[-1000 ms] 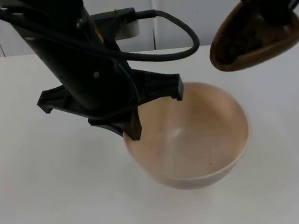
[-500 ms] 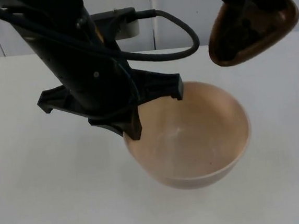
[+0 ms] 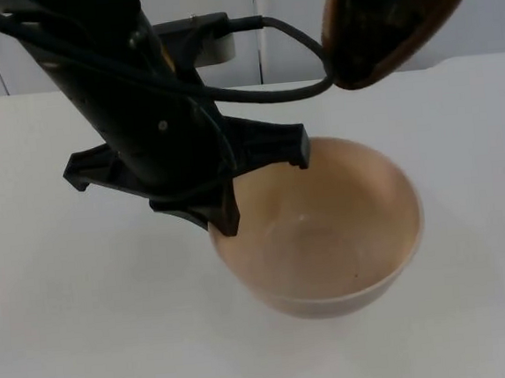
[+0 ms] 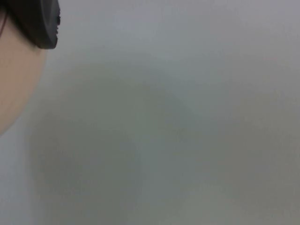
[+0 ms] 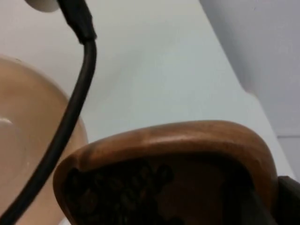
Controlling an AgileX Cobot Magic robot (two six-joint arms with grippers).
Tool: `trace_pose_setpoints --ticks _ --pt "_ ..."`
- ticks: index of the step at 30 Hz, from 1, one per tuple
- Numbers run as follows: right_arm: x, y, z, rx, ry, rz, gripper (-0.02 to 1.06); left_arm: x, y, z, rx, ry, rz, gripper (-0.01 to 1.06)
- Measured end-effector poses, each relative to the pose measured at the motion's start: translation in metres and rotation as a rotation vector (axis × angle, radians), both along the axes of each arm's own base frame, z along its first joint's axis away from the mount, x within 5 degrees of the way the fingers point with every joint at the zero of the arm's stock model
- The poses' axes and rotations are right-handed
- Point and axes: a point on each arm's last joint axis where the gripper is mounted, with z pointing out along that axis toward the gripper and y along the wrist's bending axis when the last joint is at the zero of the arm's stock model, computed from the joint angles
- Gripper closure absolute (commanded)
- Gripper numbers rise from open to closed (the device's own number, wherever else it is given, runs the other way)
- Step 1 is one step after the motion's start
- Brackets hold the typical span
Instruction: Pick up the bowl with the left hand and pour the coffee beans from the cup into the bowl with the right hand.
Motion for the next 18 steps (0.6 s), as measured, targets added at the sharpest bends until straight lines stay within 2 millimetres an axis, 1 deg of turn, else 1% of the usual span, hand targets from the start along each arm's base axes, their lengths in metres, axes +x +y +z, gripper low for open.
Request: trace_pose_setpoints --ticks 7,10,14,15,18 --pt "-0.003 0.005 0.002 -0.05 -0.031 0.08 1.04 0.0 0.0 0.0 0.0 0.0 0.0 1.05" --pt "-0.003 0.007 -0.001 -0.089 -0.028 0.11 1.04 0.0 0.0 0.0 0.0 0.0 0.0 1.05" --pt "0.0 0.016 -0.012 -0.164 -0.023 0.148 1.04 0.0 0.0 0.0 0.0 0.0 0.0 1.05" --pt "0.0 0.016 -0.012 -0.164 -0.023 0.148 1.04 0.0 0.0 0.0 0.0 0.0 0.0 1.05" --pt "-0.003 0.025 -0.018 -0.258 -0.06 0.169 1.04 0.0 0.0 0.0 0.0 0.0 0.0 1.05"
